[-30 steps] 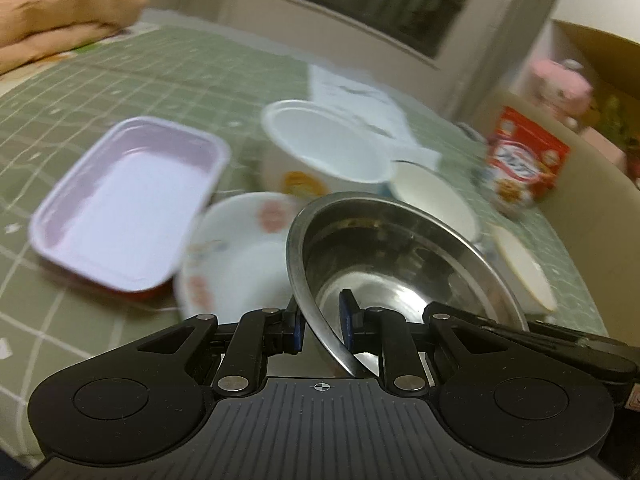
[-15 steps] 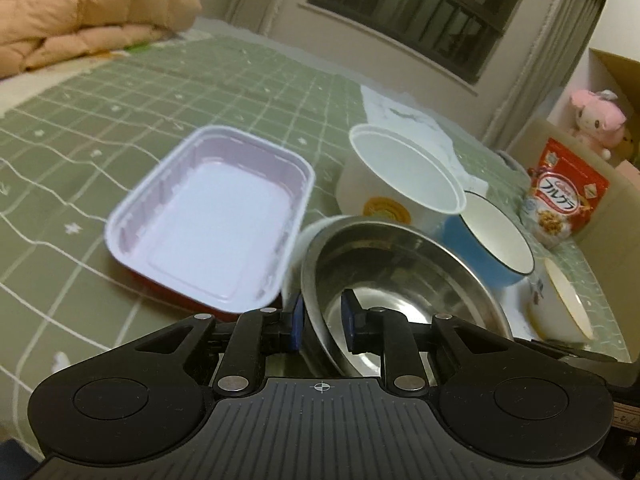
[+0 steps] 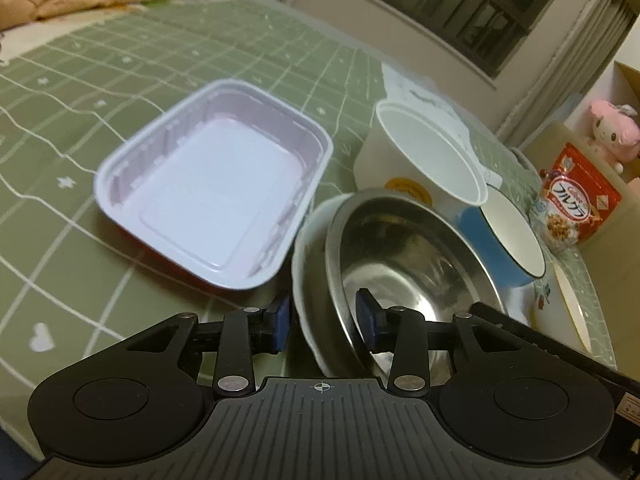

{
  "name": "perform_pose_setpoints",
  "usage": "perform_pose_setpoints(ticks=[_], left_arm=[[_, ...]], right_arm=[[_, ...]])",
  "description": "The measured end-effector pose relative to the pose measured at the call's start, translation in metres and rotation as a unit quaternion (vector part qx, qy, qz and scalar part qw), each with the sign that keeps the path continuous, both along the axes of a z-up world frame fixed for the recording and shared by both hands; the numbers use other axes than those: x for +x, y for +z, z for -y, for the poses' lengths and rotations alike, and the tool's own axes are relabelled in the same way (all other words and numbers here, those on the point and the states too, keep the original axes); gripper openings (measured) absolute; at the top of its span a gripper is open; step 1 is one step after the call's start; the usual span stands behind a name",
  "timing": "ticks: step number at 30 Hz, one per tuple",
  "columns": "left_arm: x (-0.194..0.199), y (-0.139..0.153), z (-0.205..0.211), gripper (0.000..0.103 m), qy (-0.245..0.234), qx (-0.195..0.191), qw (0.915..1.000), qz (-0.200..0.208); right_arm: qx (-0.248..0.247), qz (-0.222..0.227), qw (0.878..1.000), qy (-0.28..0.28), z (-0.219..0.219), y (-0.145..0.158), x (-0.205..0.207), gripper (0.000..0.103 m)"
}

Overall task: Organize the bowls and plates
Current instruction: 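Carry the steel bowl onto the white floral plate with the left gripper, then open the left gripper and release the steel bowl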

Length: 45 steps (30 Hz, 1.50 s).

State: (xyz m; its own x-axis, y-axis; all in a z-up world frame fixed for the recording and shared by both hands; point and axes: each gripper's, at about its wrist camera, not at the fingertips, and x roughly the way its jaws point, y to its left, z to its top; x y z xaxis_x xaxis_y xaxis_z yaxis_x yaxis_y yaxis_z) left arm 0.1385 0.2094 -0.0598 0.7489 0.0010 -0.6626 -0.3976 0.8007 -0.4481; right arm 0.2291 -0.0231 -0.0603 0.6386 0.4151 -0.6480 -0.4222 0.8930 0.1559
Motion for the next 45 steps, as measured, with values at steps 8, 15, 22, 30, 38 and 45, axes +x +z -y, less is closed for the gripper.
perform_pose_setpoints(ticks=[8, 15, 22, 30, 38, 45], left_arm=[[0.012, -0.001, 0.005, 0.038, -0.004, 0.016, 0.9997, -0.018], [0.02, 0.003, 0.02, 0.043, -0.022, 0.033, 0.9989, -0.024], [0.026, 0.002, 0.032, 0.043, -0.039, 0.033, 0.9983, -0.028], [0.017, 0.016, 0.042, 0.042, -0.015, 0.082, 0.9962, -0.028], [0.004, 0.05, 0.058, 0.042, 0.028, 0.144, 0.9892, 0.002], [0.012, 0.073, 0.101, 0.042, -0.012, 0.17, 0.9851, 0.021]], right_arm=[[0.052, -0.089, 0.994, 0.021, 0.002, -0.021, 0.02, 0.045], [0.051, -0.083, 0.995, 0.014, 0.013, -0.017, 0.015, 0.045], [0.054, -0.079, 0.995, -0.003, 0.028, -0.013, 0.018, 0.045], [0.037, -0.019, 0.999, -0.006, 0.031, -0.002, 0.003, 0.045], [0.046, 0.029, 0.998, -0.025, 0.059, 0.013, -0.008, 0.045], [0.068, 0.043, 0.996, -0.049, 0.097, 0.023, -0.01, 0.045]])
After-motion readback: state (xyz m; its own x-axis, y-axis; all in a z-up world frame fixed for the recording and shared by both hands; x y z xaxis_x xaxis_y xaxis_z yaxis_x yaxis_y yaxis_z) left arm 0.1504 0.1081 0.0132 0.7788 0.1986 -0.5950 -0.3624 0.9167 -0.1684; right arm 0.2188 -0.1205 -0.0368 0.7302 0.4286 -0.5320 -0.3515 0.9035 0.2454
